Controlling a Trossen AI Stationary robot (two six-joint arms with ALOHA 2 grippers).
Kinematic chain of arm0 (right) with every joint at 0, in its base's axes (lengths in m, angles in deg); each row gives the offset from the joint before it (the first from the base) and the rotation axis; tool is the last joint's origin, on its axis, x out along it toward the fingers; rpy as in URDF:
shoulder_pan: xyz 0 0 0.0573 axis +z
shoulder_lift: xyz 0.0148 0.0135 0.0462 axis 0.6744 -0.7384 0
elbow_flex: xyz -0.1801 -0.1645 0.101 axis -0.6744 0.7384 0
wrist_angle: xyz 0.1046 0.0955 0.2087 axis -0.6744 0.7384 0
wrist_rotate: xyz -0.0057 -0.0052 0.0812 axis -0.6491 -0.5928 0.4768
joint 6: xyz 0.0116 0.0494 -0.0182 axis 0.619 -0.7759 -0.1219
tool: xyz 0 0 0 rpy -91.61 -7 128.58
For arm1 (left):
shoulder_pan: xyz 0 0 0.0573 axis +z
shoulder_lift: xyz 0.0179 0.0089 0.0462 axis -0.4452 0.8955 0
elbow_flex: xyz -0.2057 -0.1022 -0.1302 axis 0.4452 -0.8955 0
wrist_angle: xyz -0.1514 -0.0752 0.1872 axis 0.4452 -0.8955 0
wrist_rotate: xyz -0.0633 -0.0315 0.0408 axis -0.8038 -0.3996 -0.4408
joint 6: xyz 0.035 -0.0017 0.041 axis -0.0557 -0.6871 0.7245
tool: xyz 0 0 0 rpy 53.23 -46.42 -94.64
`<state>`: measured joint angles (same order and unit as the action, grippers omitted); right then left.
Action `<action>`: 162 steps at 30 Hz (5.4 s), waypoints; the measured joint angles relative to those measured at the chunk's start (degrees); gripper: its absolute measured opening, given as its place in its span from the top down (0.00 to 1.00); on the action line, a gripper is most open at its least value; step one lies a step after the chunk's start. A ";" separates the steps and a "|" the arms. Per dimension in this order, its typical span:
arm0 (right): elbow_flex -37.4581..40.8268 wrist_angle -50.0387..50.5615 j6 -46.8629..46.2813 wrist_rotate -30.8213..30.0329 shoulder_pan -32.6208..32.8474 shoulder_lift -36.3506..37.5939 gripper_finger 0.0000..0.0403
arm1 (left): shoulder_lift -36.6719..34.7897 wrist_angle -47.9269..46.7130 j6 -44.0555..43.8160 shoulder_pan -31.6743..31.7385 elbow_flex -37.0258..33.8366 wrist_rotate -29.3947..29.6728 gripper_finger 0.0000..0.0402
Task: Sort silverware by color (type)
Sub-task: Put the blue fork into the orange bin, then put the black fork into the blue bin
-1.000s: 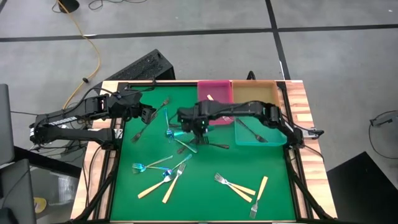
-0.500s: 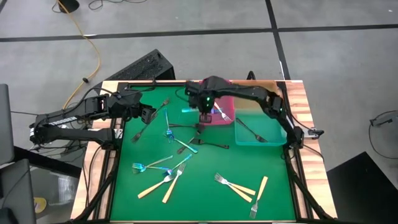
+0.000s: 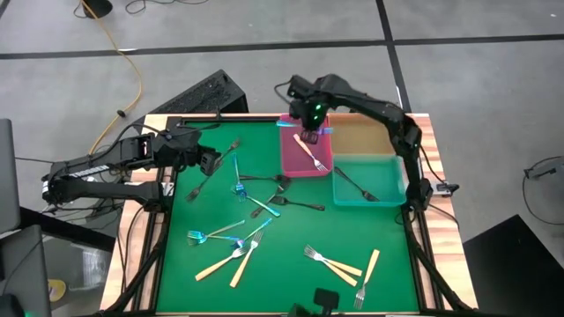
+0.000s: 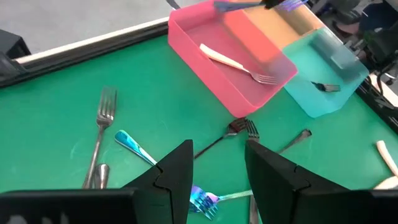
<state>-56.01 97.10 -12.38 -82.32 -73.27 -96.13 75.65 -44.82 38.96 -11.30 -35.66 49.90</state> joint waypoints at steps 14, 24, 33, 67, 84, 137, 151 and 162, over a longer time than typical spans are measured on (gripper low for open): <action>0.09 4.49 9.31 0.26 -14.10 2.21 0.92 | -0.01 0.16 -1.14 0.00 0.00 7.26 0.68; 0.07 5.15 9.57 3.46 -22.12 4.67 0.92 | -0.01 0.14 -1.22 0.00 -0.01 10.18 0.68; 11.06 2.37 11.87 5.53 -25.16 11.54 0.92 | 0.00 0.16 -1.22 0.00 0.00 11.00 0.68; 58.45 -32.57 7.91 -1.56 -25.36 21.25 0.92 | 0.01 0.13 -2.66 0.02 0.00 13.99 0.68; 59.08 -35.48 6.95 -5.42 -23.56 16.19 0.90 | 0.02 0.13 -3.23 0.00 0.00 15.05 0.68; 57.88 -27.23 7.08 -3.48 -23.62 16.19 0.82 | -0.01 0.08 -3.63 0.02 0.00 15.18 0.68; 57.88 -26.63 6.05 -4.14 -23.63 16.21 0.58 | 0.01 -0.06 -3.63 0.01 0.00 15.05 0.68; 54.32 -25.74 6.05 -4.13 -23.62 23.31 0.59 | 0.02 -0.08 -3.63 0.01 -0.01 13.53 0.68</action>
<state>-1.69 71.36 -6.33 -86.45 -96.89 -72.82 75.67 -44.90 35.33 -11.29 -35.67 63.42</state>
